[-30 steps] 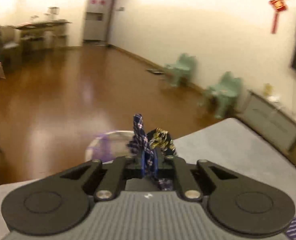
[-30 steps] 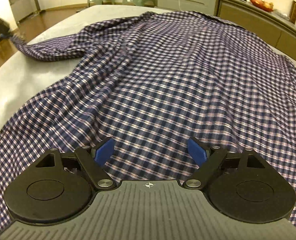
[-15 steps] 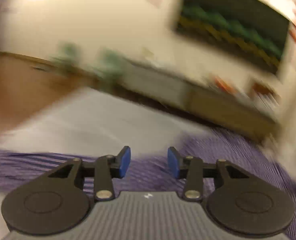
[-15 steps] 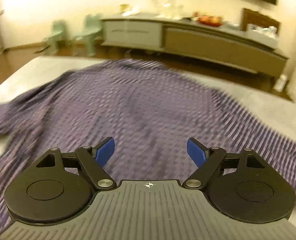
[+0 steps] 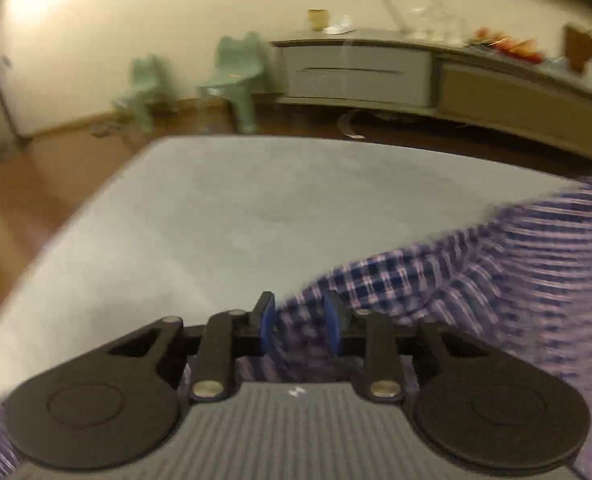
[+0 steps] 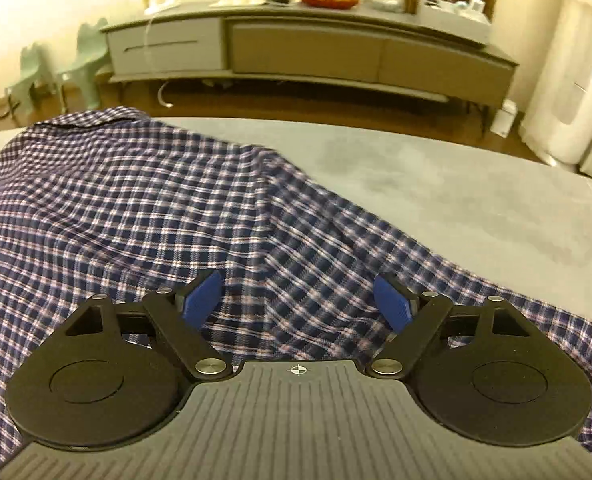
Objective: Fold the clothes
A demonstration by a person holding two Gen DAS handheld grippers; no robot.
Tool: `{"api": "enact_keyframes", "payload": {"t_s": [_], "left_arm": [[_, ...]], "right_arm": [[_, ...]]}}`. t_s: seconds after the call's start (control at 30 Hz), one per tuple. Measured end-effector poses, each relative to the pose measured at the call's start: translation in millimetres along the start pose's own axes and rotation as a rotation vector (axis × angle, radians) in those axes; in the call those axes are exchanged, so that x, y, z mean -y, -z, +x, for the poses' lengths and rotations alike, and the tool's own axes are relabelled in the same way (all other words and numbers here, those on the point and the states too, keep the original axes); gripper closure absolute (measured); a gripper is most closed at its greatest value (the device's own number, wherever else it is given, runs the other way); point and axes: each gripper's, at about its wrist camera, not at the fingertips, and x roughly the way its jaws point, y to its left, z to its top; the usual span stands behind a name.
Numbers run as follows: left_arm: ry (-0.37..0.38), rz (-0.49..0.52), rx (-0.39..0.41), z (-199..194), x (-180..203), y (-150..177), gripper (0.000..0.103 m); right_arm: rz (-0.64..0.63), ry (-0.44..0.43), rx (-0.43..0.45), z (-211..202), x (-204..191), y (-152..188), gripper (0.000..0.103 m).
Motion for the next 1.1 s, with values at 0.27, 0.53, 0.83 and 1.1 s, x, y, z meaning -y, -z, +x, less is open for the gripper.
{"api": "enact_keyframes", "payload": {"t_s": [0.27,0.53,0.83,1.1], "left_arm": [[0.372,0.002,0.033,-137.1,-5.2,54.7,0.072],[0.303,0.175,-0.066,-160.8,-1.0,136.4,0.058],[0.310,0.188,-0.042,-232.6,-14.0,147.3,0.071],[0.316,0.298,-0.119,-259.4,-25.7,232.3,0.062]], "right_arm": [[-0.035,-0.109,0.083,-84.9,-22.2,27.6,0.029],[-0.233,-0.215,-0.019,-117.9,-51.2,111.3,0.022],[-0.108,-0.155,0.025,-178.6,-20.0,131.7,0.039],[-0.280,-0.240,-0.032,-221.9,-45.6,210.1,0.025]]}}
